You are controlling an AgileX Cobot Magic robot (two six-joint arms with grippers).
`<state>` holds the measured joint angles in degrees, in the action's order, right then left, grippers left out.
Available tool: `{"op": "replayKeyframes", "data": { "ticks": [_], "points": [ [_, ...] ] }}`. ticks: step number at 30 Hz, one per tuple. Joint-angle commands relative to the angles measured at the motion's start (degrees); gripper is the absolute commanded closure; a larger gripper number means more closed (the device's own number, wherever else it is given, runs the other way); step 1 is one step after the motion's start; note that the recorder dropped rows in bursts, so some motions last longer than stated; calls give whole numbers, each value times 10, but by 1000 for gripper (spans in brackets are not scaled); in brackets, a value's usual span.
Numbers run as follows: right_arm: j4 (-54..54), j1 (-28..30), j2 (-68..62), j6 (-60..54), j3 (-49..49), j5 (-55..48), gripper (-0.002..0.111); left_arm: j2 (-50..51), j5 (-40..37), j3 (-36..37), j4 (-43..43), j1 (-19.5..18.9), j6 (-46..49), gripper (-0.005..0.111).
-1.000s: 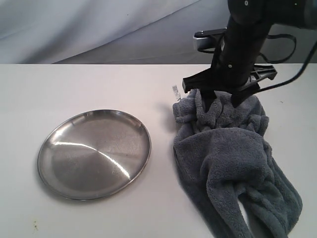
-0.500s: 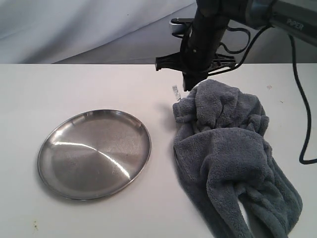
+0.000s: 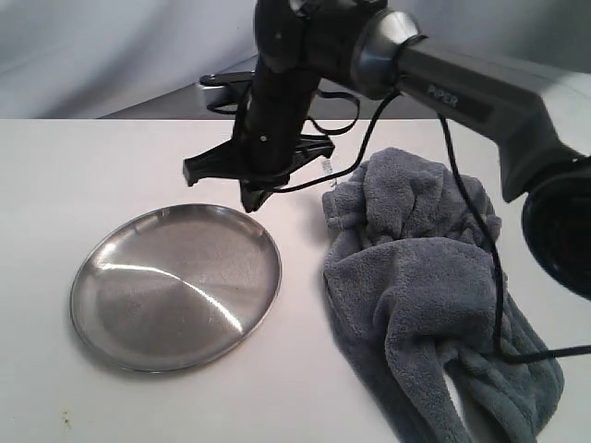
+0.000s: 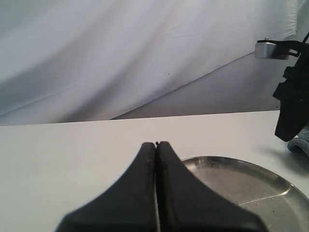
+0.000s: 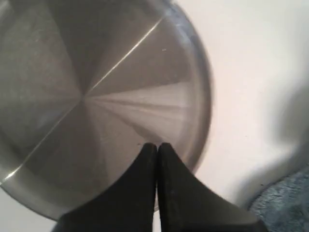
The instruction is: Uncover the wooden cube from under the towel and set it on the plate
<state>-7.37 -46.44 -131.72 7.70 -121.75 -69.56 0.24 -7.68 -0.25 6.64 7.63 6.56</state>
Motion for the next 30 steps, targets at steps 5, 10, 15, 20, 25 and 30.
{"op": "replayKeyframes", "data": {
  "ticks": [5, 10, 15, 20, 25, 30],
  "points": [
    [24, -96, 19, -49, -6, -4, 108, -2, 1, 3, 1, 3, -1, 107],
    [36, -144, 48, -47, 38, -4, 108, -2, 1, 3, 1, 3, -1, 107],
    [47, -173, 104, -41, 151, -4, 108, -2, 1, 3, 1, 3, -1, 107],
    [47, -188, 187, -20, 298, 67, 108, -2, 1, 3, 1, 3, -1, 107],
    [50, -188, 287, 2, 462, 145, 108, -2, 1, 3, 1, 3, -1, 107],
    [56, -187, 386, 34, 608, 201, 108, -2, 1, 3, 1, 3, -1, 107]
  ]
}}
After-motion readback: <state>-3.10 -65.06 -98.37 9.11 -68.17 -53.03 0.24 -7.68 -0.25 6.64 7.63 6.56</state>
